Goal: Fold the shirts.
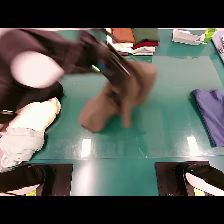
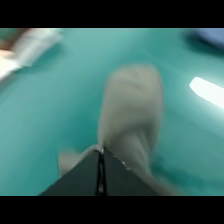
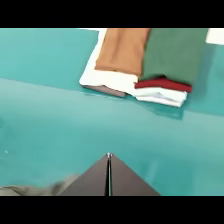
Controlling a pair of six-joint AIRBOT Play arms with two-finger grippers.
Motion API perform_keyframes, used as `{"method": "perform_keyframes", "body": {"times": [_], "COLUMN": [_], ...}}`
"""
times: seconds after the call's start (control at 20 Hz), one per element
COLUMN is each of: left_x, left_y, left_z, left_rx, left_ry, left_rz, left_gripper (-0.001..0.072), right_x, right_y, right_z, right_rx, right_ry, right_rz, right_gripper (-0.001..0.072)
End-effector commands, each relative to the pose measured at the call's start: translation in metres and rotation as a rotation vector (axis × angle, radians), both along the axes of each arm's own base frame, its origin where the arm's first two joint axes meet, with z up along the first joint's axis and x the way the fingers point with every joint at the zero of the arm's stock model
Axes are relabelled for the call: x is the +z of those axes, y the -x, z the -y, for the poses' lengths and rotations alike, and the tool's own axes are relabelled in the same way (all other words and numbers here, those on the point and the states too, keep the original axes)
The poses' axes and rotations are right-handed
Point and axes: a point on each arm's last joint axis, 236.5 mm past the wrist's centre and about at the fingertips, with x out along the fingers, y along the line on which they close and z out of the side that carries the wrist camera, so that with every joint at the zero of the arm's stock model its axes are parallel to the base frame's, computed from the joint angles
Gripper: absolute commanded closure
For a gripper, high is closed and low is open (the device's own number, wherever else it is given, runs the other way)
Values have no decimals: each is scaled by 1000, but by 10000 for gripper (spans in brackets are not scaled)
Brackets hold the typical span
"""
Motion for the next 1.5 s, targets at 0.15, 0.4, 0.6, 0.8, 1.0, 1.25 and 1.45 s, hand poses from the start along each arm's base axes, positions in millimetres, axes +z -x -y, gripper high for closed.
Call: {"method": "perform_keyframes", "body": {"times": [0.15,0.4,0.6,0.8,1.0,1.25,1.45], "left_x": [-97,-141,-220,-295,-320,-344,-331], "left_y": [-26,-96,-97,-81,-84,-78,-87], "left_z": [-24,-191,-220,-194,-150,-142,-140], "left_rx": [110,517,597,563,510,499,492], "left_ry": [-212,-257,-178,-215,-180,-214,-210], "left_rz": [-235,-501,-704,-826,-824,-856,-826], "left_gripper": [278,271,271,271,271,273,614], "right_x": [-22,-79,-137,-183,-211,-213,-215], "right_y": [10,21,24,25,27,25,27], "right_z": [20,23,22,20,8,4,5], "right_rx": [-46,-49,-43,-39,-9,-1,-3], "right_ry": [31,60,71,82,48,32,37], "right_rz": [-108,-249,-344,-438,-496,-490,-502], "right_gripper": [693,693,693,693,692,693,692]}}
